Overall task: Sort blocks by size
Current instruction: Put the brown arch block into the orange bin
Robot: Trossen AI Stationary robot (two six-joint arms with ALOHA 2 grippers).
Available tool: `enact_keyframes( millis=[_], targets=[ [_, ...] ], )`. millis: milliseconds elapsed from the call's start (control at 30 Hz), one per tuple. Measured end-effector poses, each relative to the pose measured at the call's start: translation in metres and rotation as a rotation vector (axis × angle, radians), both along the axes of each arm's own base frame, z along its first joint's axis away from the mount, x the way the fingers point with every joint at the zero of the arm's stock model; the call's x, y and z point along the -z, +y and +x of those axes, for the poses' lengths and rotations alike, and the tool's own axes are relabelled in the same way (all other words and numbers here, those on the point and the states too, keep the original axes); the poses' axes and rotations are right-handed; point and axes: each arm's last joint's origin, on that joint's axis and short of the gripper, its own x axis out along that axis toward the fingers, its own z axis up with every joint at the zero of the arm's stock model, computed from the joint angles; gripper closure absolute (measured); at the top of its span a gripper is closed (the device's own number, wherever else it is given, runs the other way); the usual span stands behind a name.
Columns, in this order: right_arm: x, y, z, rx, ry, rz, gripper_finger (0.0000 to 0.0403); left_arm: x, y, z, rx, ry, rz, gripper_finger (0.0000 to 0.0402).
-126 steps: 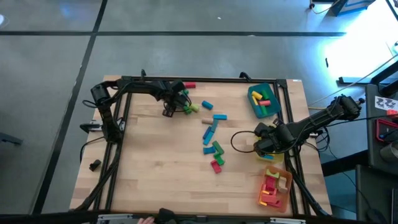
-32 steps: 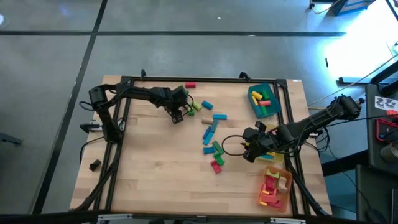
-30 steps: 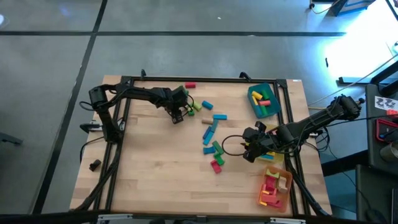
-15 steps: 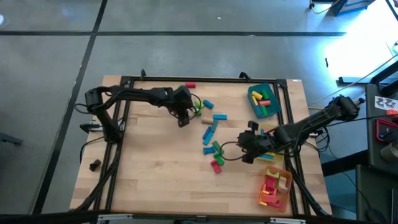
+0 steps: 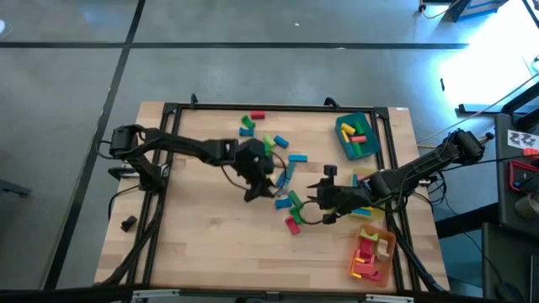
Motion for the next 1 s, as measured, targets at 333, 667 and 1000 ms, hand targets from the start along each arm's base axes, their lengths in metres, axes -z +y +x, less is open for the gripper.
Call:
enact_keyframes(
  millis=[333,667,1000],
  targets=[
    [-0.025,0.011,0.016,-0.322,-0.232,-0.161,0.0262,-0.011,-0.047,0.007,0.108,-0.122,-0.033,0.0275],
    [-0.033,0.019,0.021,-0.526,-0.337,-0.150,0.0262,-0.019,-0.058,0.010,0.123,-0.206,-0.055,0.0275],
    [-0.032,0.019,0.023,-0.455,-0.340,-0.013,0.0262,-0.018,-0.058,0.010,0.114,-0.201,-0.056,0.0275]
  ],
)
